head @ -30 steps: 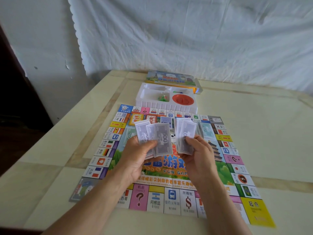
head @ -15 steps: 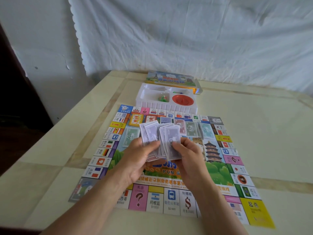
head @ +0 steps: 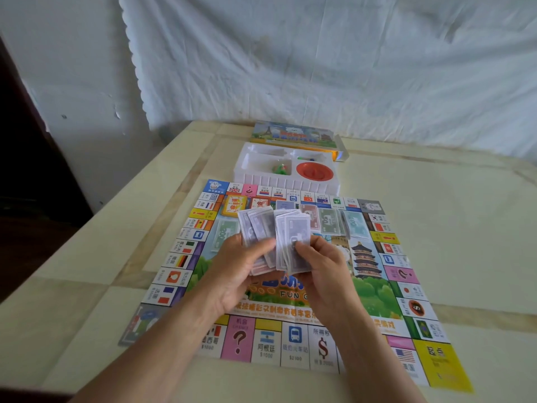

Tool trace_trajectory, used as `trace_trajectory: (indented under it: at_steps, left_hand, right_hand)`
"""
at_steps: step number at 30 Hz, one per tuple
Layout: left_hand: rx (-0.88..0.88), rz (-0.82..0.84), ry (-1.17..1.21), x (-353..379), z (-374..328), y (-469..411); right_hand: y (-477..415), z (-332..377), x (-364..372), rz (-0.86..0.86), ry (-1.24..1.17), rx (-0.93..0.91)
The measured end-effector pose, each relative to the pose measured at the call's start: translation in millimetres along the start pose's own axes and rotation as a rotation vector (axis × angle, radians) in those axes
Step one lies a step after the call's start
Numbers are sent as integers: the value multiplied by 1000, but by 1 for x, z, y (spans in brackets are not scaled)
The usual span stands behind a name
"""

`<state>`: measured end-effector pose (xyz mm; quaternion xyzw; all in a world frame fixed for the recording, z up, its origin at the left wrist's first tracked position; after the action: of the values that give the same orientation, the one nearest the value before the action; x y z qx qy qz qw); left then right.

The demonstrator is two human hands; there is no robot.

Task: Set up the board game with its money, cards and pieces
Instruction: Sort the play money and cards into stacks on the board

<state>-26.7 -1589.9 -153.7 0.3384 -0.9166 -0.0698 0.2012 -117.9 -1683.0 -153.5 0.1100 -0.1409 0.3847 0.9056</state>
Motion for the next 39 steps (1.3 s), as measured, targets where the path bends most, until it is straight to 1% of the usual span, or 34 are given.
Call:
trace_trajectory:
  at_steps: [2,3,5,7,10,13,15,17,19,20,22,23,25,26,27,30,32,34,36,39]
  left_hand:
    - [-56,32,95,2,0,0]
    - [-68,34,106,1,1,-1]
    - [-62,8,42,-1,2,-1]
    - [-33,-16,-16,-2,2,-1]
    - [-10,-22,-22,-3,2,0]
    - [-23,29,-22,0,1,-1]
    - [-9,-7,-43,-3,1,-1]
    - [18,-75,-92,-7,1,-1]
    - [43,-109,-137,-8,0,0]
    - [49,-106,-158,-7,0,0]
    - [33,-34,-142,-2,-1,2]
    - [8,19,-85,1,-1,3]
    - [-62,97,111,6,0,4]
    - [-83,111,185,6,0,5]
    - [-87,118,206,6,-1,5]
    - [-69,88,80,4,1,4]
    - [-58,52,46,1,1,3]
    - [-53,53,42,1,1,3]
    - [-64,89,41,4,1,3]
    - [-72,112,70,7,0,4]
  right_hand:
    - [-1,0,-7,-57,-14,18]
    - [-1,-1,-9,-77,-19,25]
    - [-1,-1,-10,-79,-37,31]
    - [1,1,-5,-46,-76,30]
    - [3,3,2,14,-116,32]
    - [2,2,-3,-43,-103,34]
    - [1,3,-7,-72,-100,31]
    - [1,3,-4,-43,-105,30]
    - [2,0,1,2,-105,37]
    - [2,-1,2,17,-99,40]
    - [2,-1,3,23,-88,44]
    - [1,0,2,12,-93,43]
    - [0,2,-4,-38,-117,46]
    - [0,2,-8,-64,-132,50]
    - [0,2,-10,-82,-142,56]
    - [0,0,-13,-102,-129,72]
    - [0,0,-12,-96,-98,63]
    - [0,2,-10,-95,-68,39]
    - [0,3,-9,-102,-48,17]
    - [1,5,-10,-116,-56,2]
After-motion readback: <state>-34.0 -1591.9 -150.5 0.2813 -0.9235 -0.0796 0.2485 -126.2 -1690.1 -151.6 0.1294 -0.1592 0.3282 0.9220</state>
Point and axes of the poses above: each hand's wrist, its own y-axis away from the middle knuckle, its own x-axis out of the palm, z = x × y, the point moved 8 cm from there along -y, towards the middle knuckle, and after that the axes turned 4 degrees about -x, right-handed, at the moved point
